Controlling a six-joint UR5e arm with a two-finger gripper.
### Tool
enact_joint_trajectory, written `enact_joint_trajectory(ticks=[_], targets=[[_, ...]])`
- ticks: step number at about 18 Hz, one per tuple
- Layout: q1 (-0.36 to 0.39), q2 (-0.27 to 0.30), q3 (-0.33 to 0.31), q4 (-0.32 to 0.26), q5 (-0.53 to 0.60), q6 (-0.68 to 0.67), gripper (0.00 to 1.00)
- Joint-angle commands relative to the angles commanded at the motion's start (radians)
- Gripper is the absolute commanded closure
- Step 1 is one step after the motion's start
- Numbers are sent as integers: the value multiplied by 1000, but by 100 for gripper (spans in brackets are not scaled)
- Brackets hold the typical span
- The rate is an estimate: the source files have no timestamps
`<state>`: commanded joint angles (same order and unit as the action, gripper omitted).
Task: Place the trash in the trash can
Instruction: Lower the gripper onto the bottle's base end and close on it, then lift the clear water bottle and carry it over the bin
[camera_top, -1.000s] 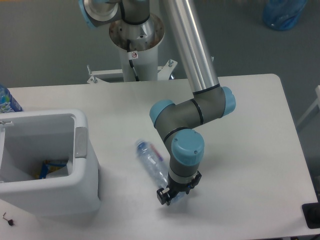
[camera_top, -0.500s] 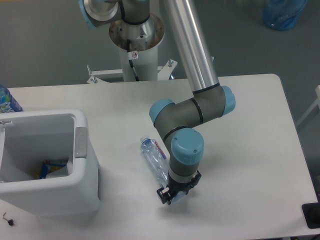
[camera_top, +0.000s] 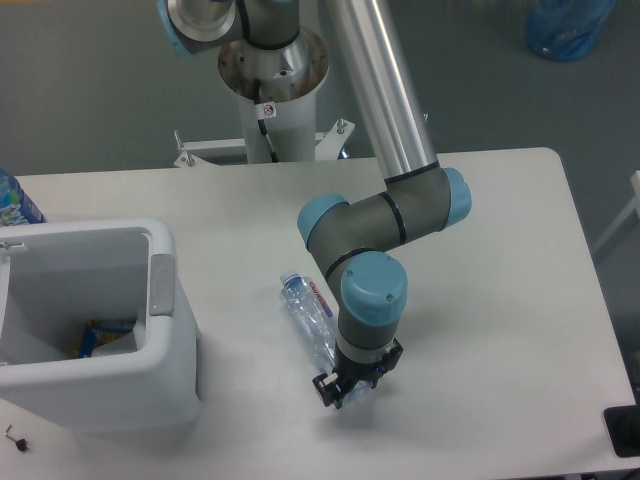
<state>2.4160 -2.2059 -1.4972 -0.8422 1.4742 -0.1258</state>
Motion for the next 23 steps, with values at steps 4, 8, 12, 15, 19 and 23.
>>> enact_joint_trajectory(ticks=[4, 8, 12, 15, 19, 23], targets=[[2, 70, 15, 5, -3, 12, 43], [12, 136, 51, 63, -5, 14, 43], [12, 212, 69, 164, -5, 18, 43], [12, 278, 86, 204, -12, 17, 43], [2, 343, 115, 204, -47, 17, 43], [-15, 422, 112, 206, -104, 17, 43]])
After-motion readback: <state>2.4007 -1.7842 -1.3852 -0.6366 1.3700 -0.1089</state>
